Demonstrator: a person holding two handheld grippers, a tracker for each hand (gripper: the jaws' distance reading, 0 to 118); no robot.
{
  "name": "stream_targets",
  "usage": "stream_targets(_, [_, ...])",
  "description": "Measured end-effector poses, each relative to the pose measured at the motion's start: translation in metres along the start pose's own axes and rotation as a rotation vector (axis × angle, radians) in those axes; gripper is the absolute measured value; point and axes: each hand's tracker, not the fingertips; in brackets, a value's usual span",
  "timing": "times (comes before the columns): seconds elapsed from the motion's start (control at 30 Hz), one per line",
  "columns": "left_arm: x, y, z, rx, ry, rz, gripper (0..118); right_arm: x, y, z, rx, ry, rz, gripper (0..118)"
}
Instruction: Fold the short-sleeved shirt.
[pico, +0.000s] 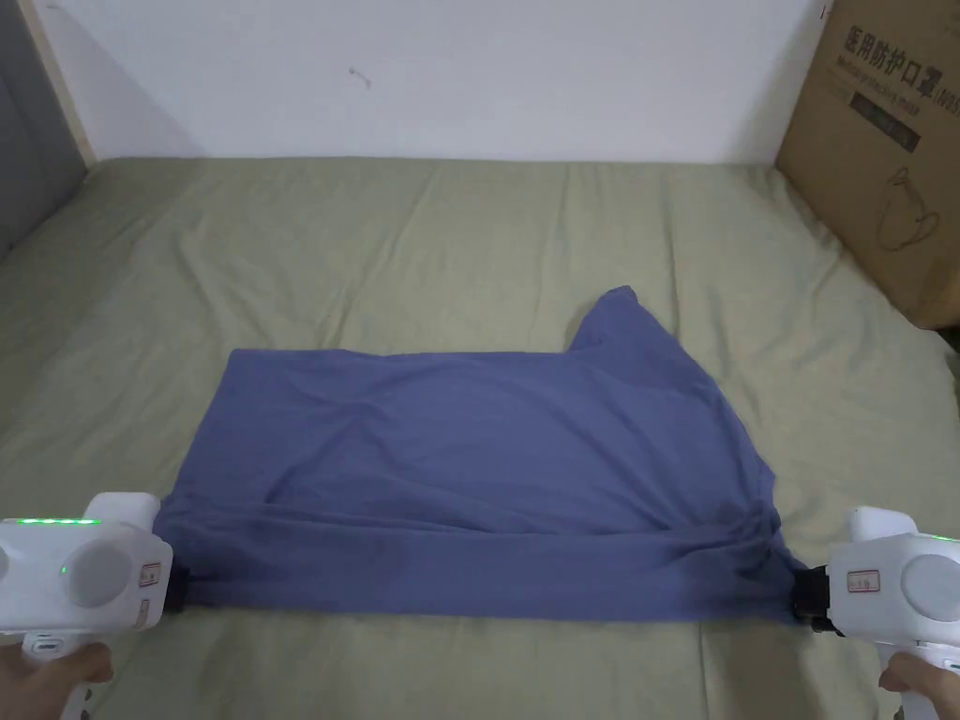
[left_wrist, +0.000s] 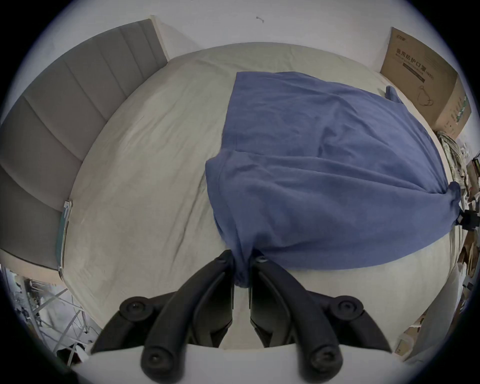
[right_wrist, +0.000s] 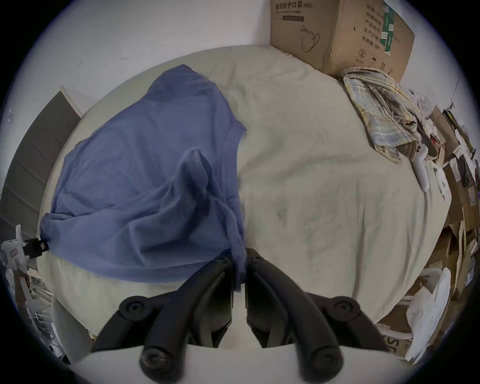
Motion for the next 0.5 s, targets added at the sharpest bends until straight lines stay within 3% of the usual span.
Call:
stream_targets(0.03, [-0.002, 0.001, 0.002, -0.005, -0.005, 0.019, 40, 0.0, 0.0, 0.004, 0.008, -0.012, -0.008, 48])
stream_targets(0.07, [-0.002, 0.002, 0.007, -0.01, -0.001, 0.048, 74, 0.001, 0.001, 0.008, 0.022, -0.041, -0.014, 64])
stream_targets(0.1, [-0.002, 0.002, 0.01, -0.018, 0.014, 0.057, 107, 0.002, 0.002, 0.013, 0.034, -0.043, -0.011, 65])
stream_targets(0.13, [-0.004, 0.002, 0.014, -0.012, 0.007, 0.059, 113, 0.005, 0.004, 0.016, 0.064, -0.026, -0.014, 65])
stream_targets(0.33, [0.012, 0.016, 0.05, 0.067, -0.076, 0.026, 111, -0.004, 0.033, 0.035, 0.132, 0.018, -0.002, 65])
stream_targets(0.37, [0.017, 0.021, 0.053, 0.095, -0.096, 0.015, 109, -0.008, 0.037, 0.035, 0.145, 0.036, 0.016, 65])
stream_targets(0.4, [0.023, 0.026, 0.054, 0.108, -0.119, 0.001, 100, -0.01, 0.044, 0.028, 0.149, 0.043, 0.028, 64])
stream_targets(0.43, [0.028, 0.03, 0.055, 0.117, -0.12, 0.001, 81, -0.013, 0.048, 0.024, 0.145, 0.041, 0.038, 59])
stream_targets(0.47, [0.033, 0.035, 0.051, 0.114, -0.116, 0.001, 48, -0.018, 0.051, 0.019, 0.147, 0.041, 0.051, 40])
stream_targets(0.5, [0.04, 0.04, 0.048, 0.107, -0.116, -0.011, 0, -0.023, 0.054, 0.013, 0.148, 0.031, 0.058, 2])
